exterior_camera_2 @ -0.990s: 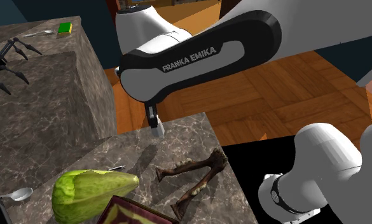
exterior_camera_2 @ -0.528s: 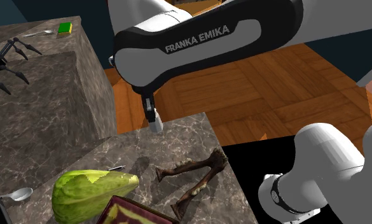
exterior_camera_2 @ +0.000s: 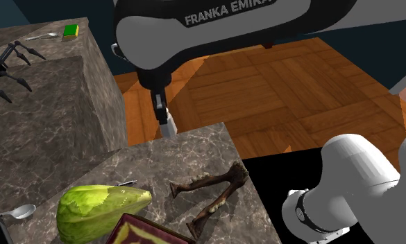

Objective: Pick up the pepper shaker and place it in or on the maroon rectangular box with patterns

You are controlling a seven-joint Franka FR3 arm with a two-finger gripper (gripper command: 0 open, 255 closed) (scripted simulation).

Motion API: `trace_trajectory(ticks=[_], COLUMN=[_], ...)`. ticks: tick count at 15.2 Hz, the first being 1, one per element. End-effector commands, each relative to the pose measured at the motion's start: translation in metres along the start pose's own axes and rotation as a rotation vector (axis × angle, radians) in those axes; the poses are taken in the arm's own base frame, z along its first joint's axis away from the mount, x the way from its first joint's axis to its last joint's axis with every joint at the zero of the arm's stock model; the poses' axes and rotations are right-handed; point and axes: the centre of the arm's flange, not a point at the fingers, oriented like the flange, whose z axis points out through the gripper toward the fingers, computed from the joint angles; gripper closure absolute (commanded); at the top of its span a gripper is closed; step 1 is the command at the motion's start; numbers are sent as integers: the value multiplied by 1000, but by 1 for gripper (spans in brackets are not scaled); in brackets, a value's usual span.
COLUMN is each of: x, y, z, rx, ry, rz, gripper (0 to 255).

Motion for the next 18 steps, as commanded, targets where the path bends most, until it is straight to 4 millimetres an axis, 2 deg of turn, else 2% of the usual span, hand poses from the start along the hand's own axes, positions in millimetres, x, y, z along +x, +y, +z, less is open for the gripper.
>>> trace_trajectory(ticks=[1, 18], x=[1, 6], y=[-2, -10], z=[-10, -99], rx=[0, 0], ry=[0, 0], rz=[0, 0], gripper=[255, 255])
